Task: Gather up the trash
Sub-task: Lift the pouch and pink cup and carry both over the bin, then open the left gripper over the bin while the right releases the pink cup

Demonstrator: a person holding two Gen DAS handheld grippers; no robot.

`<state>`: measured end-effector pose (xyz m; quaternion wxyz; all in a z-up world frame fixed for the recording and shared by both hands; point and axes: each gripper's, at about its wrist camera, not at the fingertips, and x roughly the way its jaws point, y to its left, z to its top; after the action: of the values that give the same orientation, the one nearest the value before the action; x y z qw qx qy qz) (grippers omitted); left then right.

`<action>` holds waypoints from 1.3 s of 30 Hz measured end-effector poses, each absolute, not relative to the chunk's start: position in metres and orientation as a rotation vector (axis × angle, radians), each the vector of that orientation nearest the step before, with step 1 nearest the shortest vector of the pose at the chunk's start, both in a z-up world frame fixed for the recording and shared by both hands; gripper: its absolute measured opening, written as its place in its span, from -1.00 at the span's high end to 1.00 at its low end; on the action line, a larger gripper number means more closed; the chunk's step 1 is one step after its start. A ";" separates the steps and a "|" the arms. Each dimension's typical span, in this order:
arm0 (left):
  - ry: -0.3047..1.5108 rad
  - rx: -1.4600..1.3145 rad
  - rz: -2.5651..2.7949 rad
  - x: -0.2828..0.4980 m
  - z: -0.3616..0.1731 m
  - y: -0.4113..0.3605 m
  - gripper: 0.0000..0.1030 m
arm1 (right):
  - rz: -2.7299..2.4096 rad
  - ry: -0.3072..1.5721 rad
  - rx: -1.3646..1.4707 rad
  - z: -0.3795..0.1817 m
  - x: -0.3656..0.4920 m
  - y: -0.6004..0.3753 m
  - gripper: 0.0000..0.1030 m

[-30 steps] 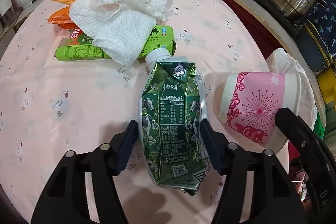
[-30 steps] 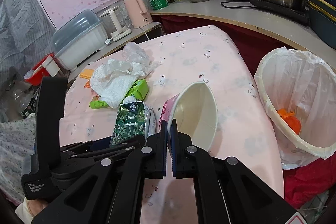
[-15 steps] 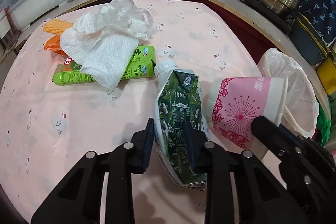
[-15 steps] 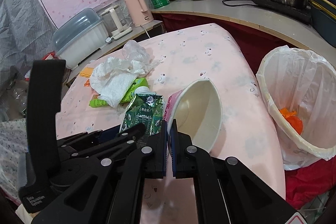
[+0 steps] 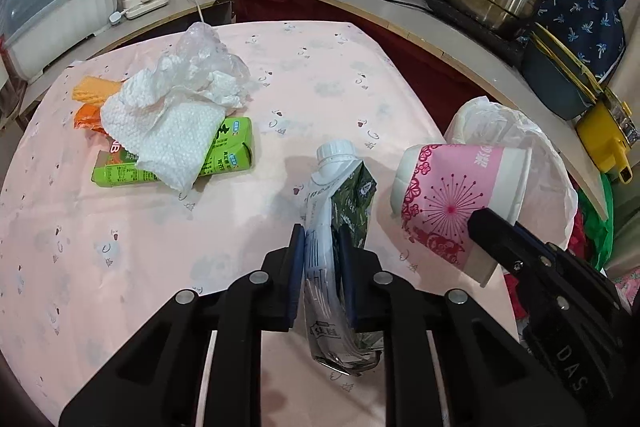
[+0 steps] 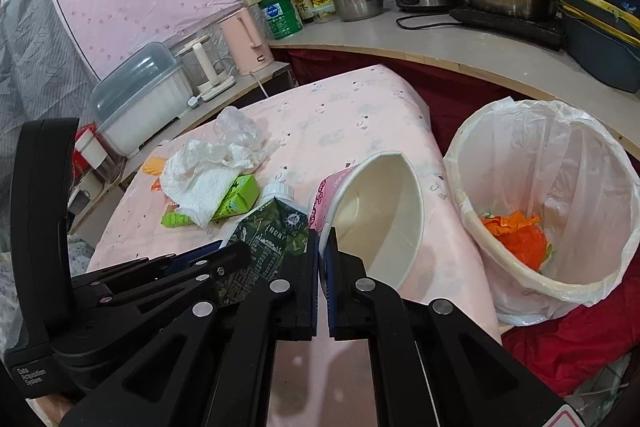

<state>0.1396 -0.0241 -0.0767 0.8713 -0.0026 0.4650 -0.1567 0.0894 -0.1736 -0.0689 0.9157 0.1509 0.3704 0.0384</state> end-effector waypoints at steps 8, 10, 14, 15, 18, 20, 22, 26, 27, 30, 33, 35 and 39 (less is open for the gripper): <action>0.928 0.044 -0.376 0.139 -0.054 -0.058 0.68 | -0.008 0.701 0.331 -0.052 0.080 -0.217 0.92; 0.915 0.058 -0.396 0.139 -0.048 -0.071 0.68 | -0.035 0.688 0.340 -0.049 0.077 -0.231 0.92; 0.888 0.089 -0.447 0.141 -0.037 -0.103 0.68 | -0.096 0.670 0.354 -0.046 0.072 -0.260 0.92; 0.882 0.096 -0.458 0.141 -0.035 -0.112 0.68 | -0.111 0.666 0.356 -0.046 0.070 -0.267 0.92; 0.864 0.115 -0.500 0.144 -0.029 -0.141 0.68 | -0.158 0.659 0.366 -0.046 0.067 -0.289 0.92; 0.856 0.126 -0.523 0.147 -0.027 -0.157 0.68 | -0.189 0.661 0.374 -0.048 0.066 -0.303 0.92; 0.853 0.136 -0.546 0.150 -0.027 -0.175 0.68 | -0.217 0.666 0.381 -0.051 0.065 -0.316 0.92; 0.863 0.143 -0.586 0.160 -0.030 -0.204 0.68 | -0.253 0.680 0.399 -0.059 0.065 -0.337 0.92; 0.870 0.144 -0.596 0.162 -0.032 -0.210 0.68 | -0.259 0.684 0.402 -0.062 0.066 -0.341 0.92; 0.892 0.134 -0.623 0.167 -0.038 -0.222 0.68 | -0.272 0.695 0.412 -0.068 0.067 -0.349 0.92; 0.910 0.115 -0.626 0.173 -0.043 -0.228 0.67 | -0.279 0.701 0.413 -0.072 0.069 -0.353 0.91; 0.929 0.094 -0.629 0.176 -0.046 -0.228 0.60 | -0.285 0.695 0.420 -0.073 0.070 -0.355 0.85; 0.924 0.096 -0.612 0.179 -0.047 -0.225 0.48 | -0.283 0.693 0.425 -0.073 0.072 -0.356 0.80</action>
<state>0.1789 -0.2250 -0.0471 0.8492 0.0454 0.4387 -0.2906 0.0722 -0.3564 -0.0729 0.9089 0.2059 0.3357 -0.1374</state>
